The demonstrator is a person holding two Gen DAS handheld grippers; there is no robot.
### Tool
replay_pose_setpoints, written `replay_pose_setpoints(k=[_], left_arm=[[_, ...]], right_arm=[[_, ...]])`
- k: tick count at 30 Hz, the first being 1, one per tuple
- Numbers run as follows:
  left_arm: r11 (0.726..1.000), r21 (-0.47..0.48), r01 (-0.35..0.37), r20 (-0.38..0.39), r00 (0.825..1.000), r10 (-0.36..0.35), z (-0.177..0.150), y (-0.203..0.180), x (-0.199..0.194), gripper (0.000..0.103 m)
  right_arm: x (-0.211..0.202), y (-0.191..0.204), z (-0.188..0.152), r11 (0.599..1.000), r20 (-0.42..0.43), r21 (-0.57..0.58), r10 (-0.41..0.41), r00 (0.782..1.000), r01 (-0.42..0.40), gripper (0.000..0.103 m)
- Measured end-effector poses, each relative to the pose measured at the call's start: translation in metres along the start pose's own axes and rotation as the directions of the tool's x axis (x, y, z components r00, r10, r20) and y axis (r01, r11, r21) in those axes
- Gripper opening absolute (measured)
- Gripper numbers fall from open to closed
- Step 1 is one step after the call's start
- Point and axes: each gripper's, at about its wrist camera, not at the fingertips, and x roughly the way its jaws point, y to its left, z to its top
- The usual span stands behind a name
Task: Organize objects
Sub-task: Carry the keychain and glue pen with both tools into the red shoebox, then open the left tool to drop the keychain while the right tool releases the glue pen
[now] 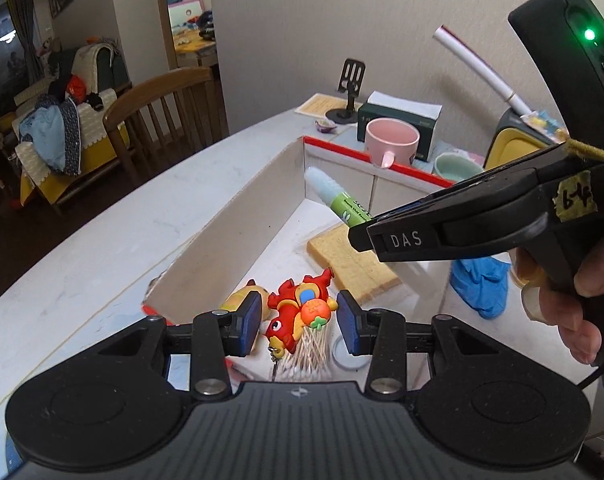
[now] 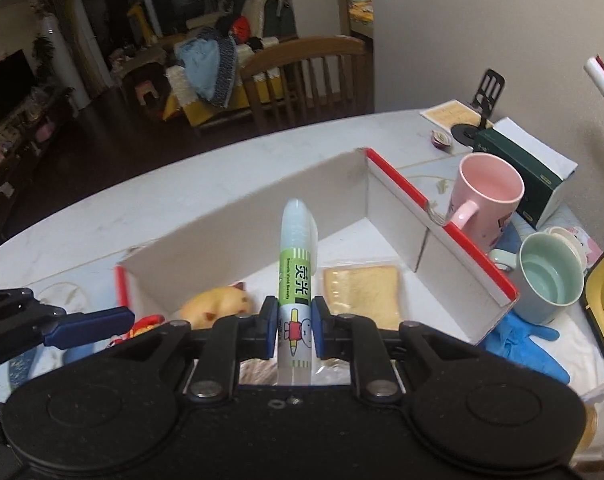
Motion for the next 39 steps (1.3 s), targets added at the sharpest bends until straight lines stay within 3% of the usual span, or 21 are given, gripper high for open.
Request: replay_pose_setpoints(k=[6,17,24,30,39], left_arm=[[1.0,0.009,-0.008,-0.058,0.998,0.008,0.004,-0.002,0.038,0.039],[1.0,0.007,-0.013,-0.146,0.989,0.014,0.002,-0.004,0.083,0.039],[1.0,0.022,-0.003,-0.18,0.984,0.007,-0.003,-0.011,0.099,0.039],[1.0,0.02,-0.005,-0.214,0.977,0.009,-0.006,-0.009,0.112,0.04],[1.0,0.0,0.019,-0.262,0.965,-0.018,-0.015,-0.003,0.121,0.04]], right_arm=[[0.031,-0.011,-0.001,1.0,-0.047,-0.001,-0.03,0.998,0.03,0.017],[0.06,-0.021,0.02,0.999,-0.047,0.039,-0.023,0.999,0.024,0.017],[0.096,-0.038,0.023,0.988,-0.141,0.138,-0.045,0.989,0.065,0.017],[0.108,-0.04,0.015,0.985,-0.183,0.14,-0.072,0.981,0.098,0.017],[0.099,-0.038,0.015,0.989,-0.176,0.127,-0.047,0.983,0.07,0.034]])
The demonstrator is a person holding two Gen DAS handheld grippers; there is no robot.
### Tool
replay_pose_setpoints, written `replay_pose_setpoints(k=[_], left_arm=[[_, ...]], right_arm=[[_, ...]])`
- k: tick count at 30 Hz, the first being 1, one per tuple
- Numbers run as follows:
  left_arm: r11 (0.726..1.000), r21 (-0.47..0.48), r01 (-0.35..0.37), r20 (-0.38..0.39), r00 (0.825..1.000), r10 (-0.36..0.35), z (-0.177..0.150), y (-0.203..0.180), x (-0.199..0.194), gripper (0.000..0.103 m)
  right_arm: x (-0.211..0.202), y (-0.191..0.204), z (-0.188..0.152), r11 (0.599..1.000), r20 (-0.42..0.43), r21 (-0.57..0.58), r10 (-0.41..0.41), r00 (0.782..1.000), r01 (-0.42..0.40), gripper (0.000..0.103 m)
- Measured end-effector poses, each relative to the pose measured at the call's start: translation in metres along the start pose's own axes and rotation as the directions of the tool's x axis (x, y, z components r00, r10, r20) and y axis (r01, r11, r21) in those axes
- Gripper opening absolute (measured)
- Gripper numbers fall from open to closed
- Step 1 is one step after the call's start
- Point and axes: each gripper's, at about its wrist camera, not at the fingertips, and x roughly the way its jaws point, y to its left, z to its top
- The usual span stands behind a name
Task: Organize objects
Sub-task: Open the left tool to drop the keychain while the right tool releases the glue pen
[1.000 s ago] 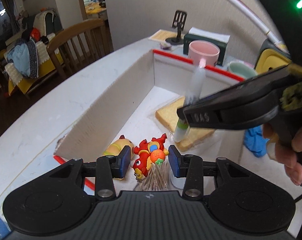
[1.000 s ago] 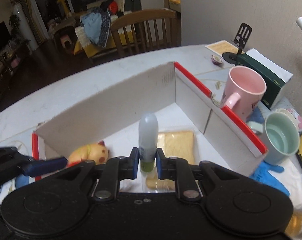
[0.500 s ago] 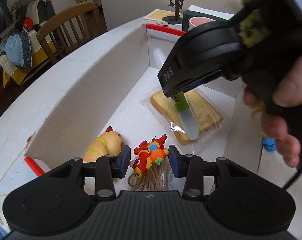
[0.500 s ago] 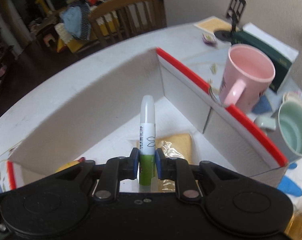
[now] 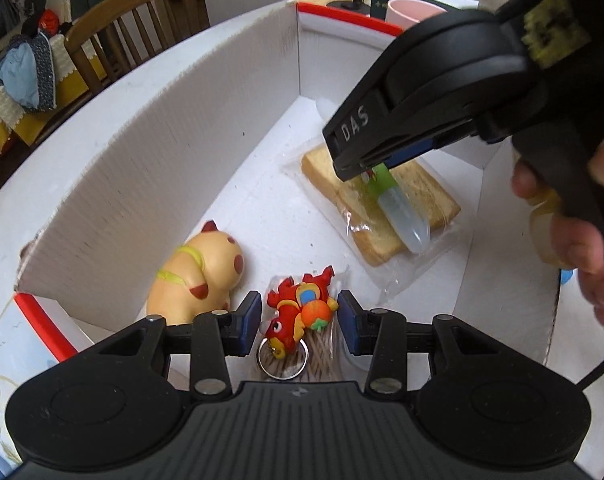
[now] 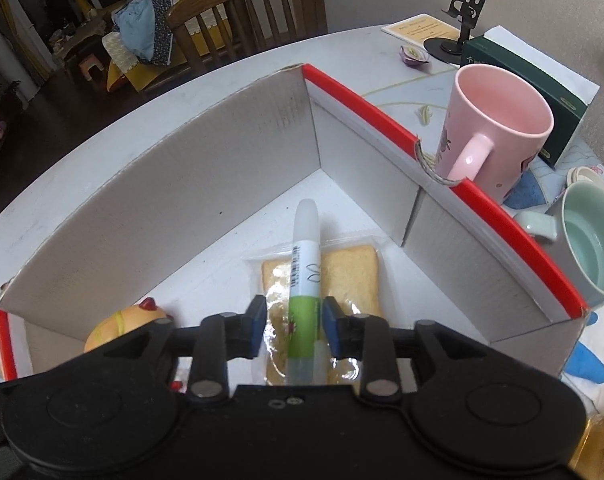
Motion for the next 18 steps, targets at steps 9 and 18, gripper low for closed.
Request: replay_pose_setpoints(k=[9,18], left_arm=[[0.999,-0.024,0.04,0.031,0.999,-0.04,0.0,0.004,-0.012,0.064],[0.996,-0.06,0.064,0.096,0.994,-0.058,-0.01,0.004,-0.046,0.064]], right_arm=[[-0.022,0.008,-0.009,0.998,0.037,-0.041,0.038,0.999,-0.037,0.045],[-0.062,0.013,-0.017,0.993,0.1,-0.083,0.098,0.99,-0.09,0.052]])
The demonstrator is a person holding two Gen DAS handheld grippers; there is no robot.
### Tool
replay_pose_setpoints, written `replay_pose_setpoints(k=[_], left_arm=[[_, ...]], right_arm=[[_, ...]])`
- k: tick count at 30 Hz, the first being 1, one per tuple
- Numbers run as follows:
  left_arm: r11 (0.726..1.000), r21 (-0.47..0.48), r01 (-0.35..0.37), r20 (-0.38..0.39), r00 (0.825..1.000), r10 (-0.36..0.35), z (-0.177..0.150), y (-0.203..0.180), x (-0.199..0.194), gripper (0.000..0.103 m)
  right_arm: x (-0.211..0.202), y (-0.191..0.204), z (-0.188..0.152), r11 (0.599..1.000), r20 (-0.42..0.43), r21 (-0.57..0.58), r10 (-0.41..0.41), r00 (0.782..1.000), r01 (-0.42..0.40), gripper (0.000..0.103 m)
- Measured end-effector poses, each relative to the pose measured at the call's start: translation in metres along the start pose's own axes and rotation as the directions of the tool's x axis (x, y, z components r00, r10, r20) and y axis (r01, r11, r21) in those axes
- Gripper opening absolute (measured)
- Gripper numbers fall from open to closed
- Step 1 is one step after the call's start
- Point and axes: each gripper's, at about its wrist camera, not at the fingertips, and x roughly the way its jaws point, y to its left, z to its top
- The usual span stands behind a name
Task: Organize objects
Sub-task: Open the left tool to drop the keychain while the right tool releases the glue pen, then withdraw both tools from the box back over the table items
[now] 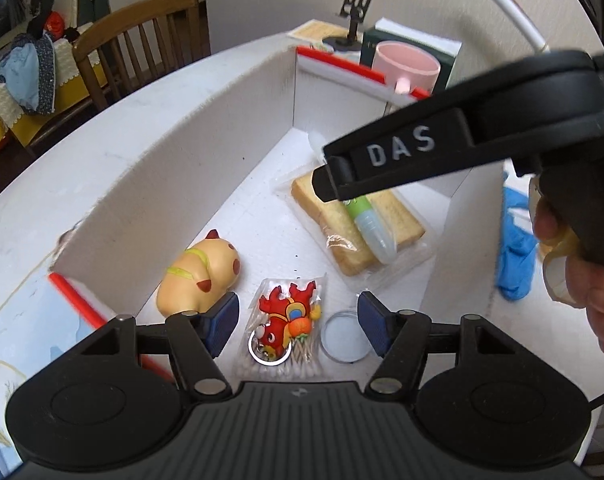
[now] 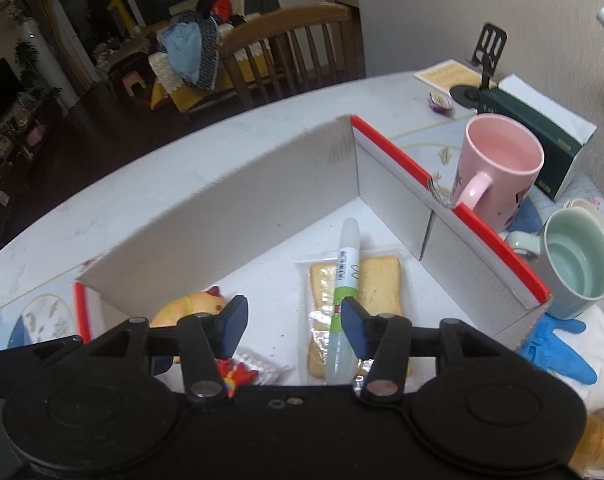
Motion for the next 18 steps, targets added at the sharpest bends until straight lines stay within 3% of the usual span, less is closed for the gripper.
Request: replay_pose_setpoints(k=[14,18], left_arm=[[0.997,-0.074,0.015,0.138,0.99,-0.005,-0.023,0.001,-0.084,0.064],[0.996,-0.083,0.019,0.176,0.984,-0.004,-0.035,0.001,-0.107,0.065]], right_arm=[[-0.062,0.018,-0.024,0.994,0.098,-0.103,0.049,0.994,-0.039,0.057],[-0.086,0.025,-0.037,0.989,0.135,-0.136,0.072,0.988,-0.054,0.063]])
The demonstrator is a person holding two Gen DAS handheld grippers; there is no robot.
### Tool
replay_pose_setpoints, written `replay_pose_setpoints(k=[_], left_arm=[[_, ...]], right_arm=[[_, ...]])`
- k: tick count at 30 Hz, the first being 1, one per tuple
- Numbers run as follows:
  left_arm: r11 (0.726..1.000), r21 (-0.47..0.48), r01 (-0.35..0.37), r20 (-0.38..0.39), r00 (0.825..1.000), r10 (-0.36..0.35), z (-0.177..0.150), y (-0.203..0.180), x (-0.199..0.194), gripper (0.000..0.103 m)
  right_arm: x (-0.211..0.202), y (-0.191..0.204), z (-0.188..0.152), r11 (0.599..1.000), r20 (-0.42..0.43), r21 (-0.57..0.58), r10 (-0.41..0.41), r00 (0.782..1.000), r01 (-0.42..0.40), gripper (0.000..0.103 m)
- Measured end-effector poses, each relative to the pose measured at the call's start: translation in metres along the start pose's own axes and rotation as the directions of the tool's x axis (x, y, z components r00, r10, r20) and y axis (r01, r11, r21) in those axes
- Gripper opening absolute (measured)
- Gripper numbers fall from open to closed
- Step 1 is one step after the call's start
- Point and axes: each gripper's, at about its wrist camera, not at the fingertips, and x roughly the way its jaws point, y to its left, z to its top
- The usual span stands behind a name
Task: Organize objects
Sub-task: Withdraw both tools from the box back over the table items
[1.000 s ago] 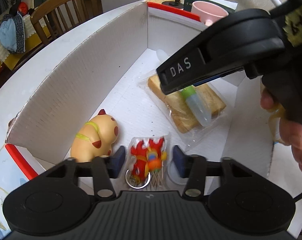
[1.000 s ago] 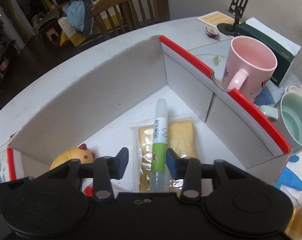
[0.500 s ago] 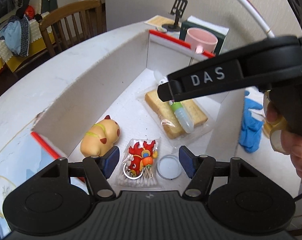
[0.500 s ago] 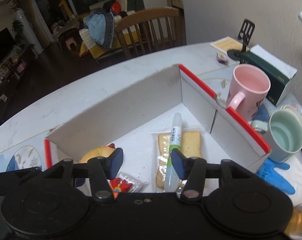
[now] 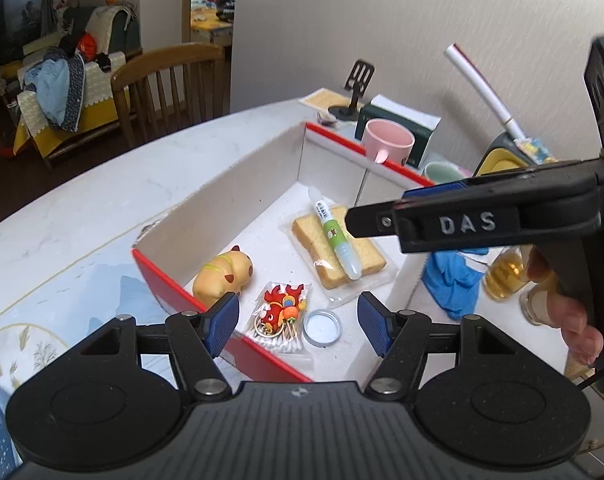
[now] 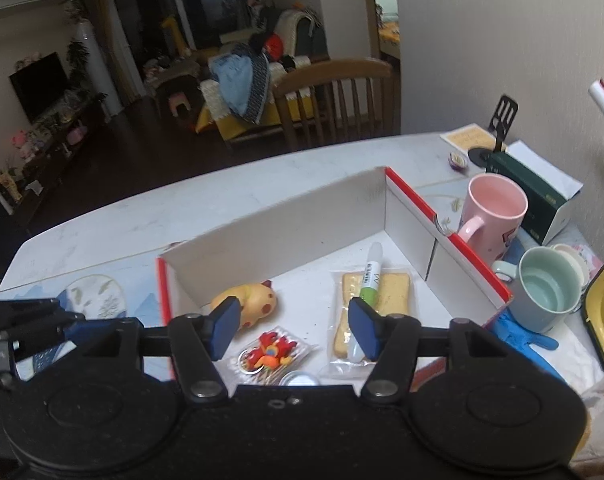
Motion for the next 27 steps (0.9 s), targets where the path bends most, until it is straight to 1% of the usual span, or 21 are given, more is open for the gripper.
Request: replay_pose_setpoints(k=[7,13,15,17,19,20,22,26,27], left_arm=[[1.0,0.0,-0.001,0.047,0.999,0.001,-0.019,0.002,-0.04,0.065],[1.0,-0.012,-0.001,0.07,0.998,0.002,-0.036,0.009,-0.07,0.065],[1.0,-0.019,-0.003,0.079,0.997,0.005,-0.042,0.014,-0.079,0.065],[1.0,-0.03,-0.006,0.091,0.996,0.009,-0.05,0.019,-0.09,0.065],[0.999,-0.047,-0.005,0.103,0.995,0.01,-0.058,0.025,-0.099,0.069],[0.998,-0.061,-0.006,0.107,0.994,0.012,-0.062,0.028,-0.104,0.074],[0.997,-0.074,0.004,0.116,0.993,0.005,-0.071,0.034,-0.113,0.076],[0.996,-0.084,-0.008,0.126,0.992,0.019,-0.087,0.042,-0.129,0.076],[0.996,-0.092,-0.01,0.129,0.991,0.022,-0.091,0.045,-0.133,0.078]], right_arm=[[-0.036,0.014,-0.02,0.999,0.066,-0.014,0.04,0.997,-0.039,0.072],[-0.061,0.038,-0.04,0.997,0.112,-0.06,0.047,0.993,-0.04,0.081],[-0.067,0.046,-0.047,0.996,0.121,-0.073,0.056,0.991,-0.048,0.086],[-0.073,0.053,-0.054,0.995,0.127,-0.073,0.071,0.989,-0.062,0.087],[-0.076,0.059,-0.059,0.995,0.124,-0.057,0.091,0.988,-0.085,0.09],[-0.076,0.062,-0.062,0.994,0.121,-0.053,0.1,0.988,-0.094,0.092],[-0.078,0.07,-0.068,0.994,0.117,-0.052,0.102,0.988,-0.097,0.093],[-0.082,0.088,-0.082,0.993,0.115,-0.049,0.114,0.987,-0.109,0.1],[-0.084,0.092,-0.084,0.993,0.119,-0.049,0.114,0.986,-0.109,0.102]])
